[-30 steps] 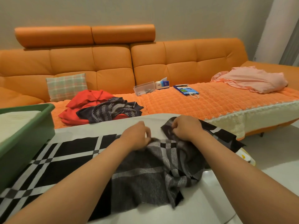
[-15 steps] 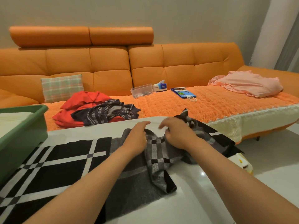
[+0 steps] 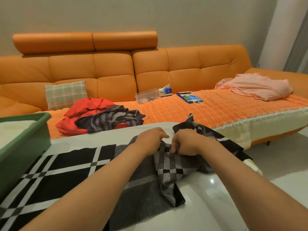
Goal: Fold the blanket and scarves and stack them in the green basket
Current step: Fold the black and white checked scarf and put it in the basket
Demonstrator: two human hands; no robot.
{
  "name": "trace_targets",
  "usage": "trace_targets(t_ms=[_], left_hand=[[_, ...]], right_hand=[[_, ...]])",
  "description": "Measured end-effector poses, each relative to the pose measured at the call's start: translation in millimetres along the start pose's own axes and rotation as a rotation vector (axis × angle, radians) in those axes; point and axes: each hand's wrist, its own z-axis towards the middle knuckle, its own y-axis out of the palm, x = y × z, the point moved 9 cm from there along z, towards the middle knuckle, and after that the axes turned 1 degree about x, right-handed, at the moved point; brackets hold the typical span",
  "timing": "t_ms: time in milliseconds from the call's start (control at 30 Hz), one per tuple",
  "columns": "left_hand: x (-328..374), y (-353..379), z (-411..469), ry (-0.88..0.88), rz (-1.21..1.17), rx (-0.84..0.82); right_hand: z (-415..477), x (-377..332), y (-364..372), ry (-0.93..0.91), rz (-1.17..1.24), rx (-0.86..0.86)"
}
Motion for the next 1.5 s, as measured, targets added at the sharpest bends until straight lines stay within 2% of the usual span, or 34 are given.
trace_targets(t_ms=[133,200,300,400,467,533,600,733,800,867,933,1000,1067,1100,1200,1233,1300,1367,1433,1467,1500], left_hand=[[9,15,7,0.01,-0.112,-0.258],[9,13,6,0.013,-0.156,-0.299],[12,8,3,0.06,-0.045,-0.292],[8,-1,0,0.011,-0.135,-0.172],[0,-15,-5,-0.067,-0.288,-0.025],[-5,-29,-11,-0.126,-0.417,0.085],[-6,-40,-16,-0.161,-0.52,0.158],[-14,-54,-17,-0.248,-0.657,0.241],[-21,-57,-13,-0.284,-0.748,0.269],[-23,-54,-6,-0.302,-0.894,0.283],[-21,-46,1,-0.306,-0.963,0.276],[-19,-39,5,-0.304,-0.888,0.271],[-20,-29,5,-0.296,-0.836,0.24],[-21,-24,3,-0.298,-0.834,0.223],[-32,-18,-10,-0.3,-0.74,0.269],[-35,-19,-16,-0.286,-0.634,0.303],[-40,-13,-25,-0.276,-0.47,0.319],[-44,9,-30,-0.275,-0.418,0.177],[-41,36,-38,-0.243,-0.325,-0.062],[-38,43,-42,-0.227,-0.279,-0.11],[-35,41,-45,-0.21,-0.264,-0.082]], right_hand=[[-9,-14,-16,-0.096,0.089,0.047],[-14,-16,-20,-0.115,0.13,0.026],[-26,-21,-9,-0.096,0.227,-0.129],[-34,-15,10,-0.004,0.353,-0.253],[-34,-1,8,0.095,0.354,-0.171],[-31,10,-5,0.118,0.217,-0.034],[-30,11,-9,0.108,0.192,-0.032],[-30,18,-16,0.143,0.365,-0.061],[-24,28,-37,0.197,0.355,0.112],[-26,42,-70,0.306,0.38,0.443],[-33,45,-93,0.327,0.463,0.741],[-30,37,-101,0.251,0.47,0.871],[-16,30,-97,0.174,0.422,0.869],[-5,27,-87,0.153,0.387,0.788],[26,26,-29,0.17,0.112,0.331],[30,29,-13,0.18,0.002,0.235],[33,33,7,0.183,-0.154,0.166],[31,27,9,0.155,-0.256,0.202],[22,13,-2,0.062,-0.304,0.342],[15,3,-11,-0.006,-0.292,0.428],[6,-6,-19,-0.077,-0.244,0.497]])
